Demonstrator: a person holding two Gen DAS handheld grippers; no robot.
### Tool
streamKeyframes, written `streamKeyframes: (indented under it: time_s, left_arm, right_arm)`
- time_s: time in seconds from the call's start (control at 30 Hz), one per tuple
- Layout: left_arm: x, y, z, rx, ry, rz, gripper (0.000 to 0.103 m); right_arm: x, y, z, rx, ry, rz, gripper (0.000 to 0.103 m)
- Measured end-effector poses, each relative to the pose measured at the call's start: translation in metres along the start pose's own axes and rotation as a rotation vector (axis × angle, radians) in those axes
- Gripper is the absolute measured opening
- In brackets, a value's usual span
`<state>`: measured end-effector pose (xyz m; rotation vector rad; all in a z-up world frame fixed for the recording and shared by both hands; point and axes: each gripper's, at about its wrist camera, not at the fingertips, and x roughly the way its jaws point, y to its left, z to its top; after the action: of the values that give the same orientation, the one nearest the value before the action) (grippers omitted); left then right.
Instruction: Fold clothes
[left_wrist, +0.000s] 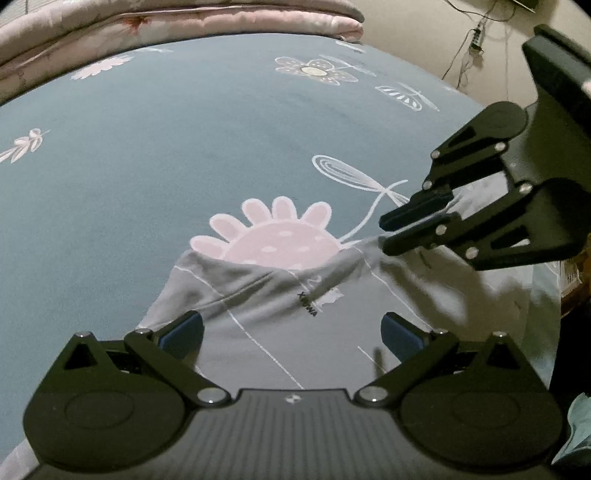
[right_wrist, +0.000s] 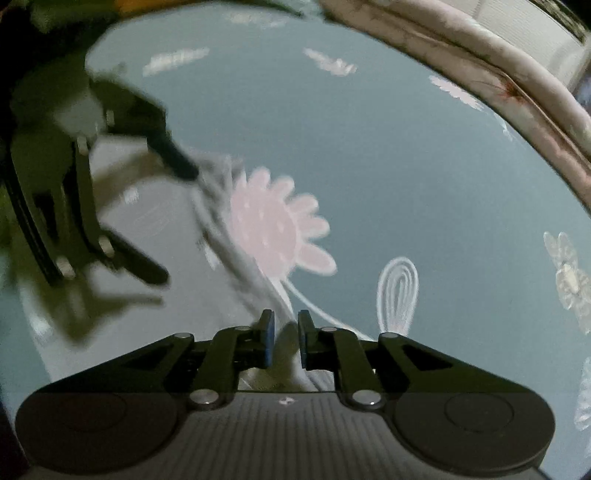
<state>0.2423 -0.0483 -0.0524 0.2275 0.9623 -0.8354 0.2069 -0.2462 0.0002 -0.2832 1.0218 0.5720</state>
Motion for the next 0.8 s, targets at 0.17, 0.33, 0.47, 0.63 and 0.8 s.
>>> streamKeyframes:
  time_s: [0.17, 0.33, 0.47, 0.63, 0.8]
  left_arm:
    - [0.001, 0.002, -0.001, -0.003, 0.009, 0.028, 0.102]
    - [0.001, 0.001, -0.001, 0.015, 0.033, 0.056, 0.102]
    - [-0.006, -0.003, 0.006, 0.022, 0.010, -0.004, 0.102]
    - [0.013, -0.012, 0.019, 0.075, -0.013, -0.025, 0.102]
    - [0.025, 0.000, 0.025, 0.079, 0.003, 0.061, 0.102]
  right_arm:
    - [0.009, 0.011, 0.016, 0.026, -0.062, 0.098, 0.020]
    - [0.032, 0.008, 0.017, 0.120, -0.049, 0.146, 0.021]
    - [0.004, -0.004, 0.009, 0.218, -0.099, 0.077, 0.038]
    - [-0.011, -0.010, -0.019, 0.396, -0.118, -0.010, 0.040]
    - [-0.014, -0.005, -0.046, 0.553, -0.138, -0.042, 0.040]
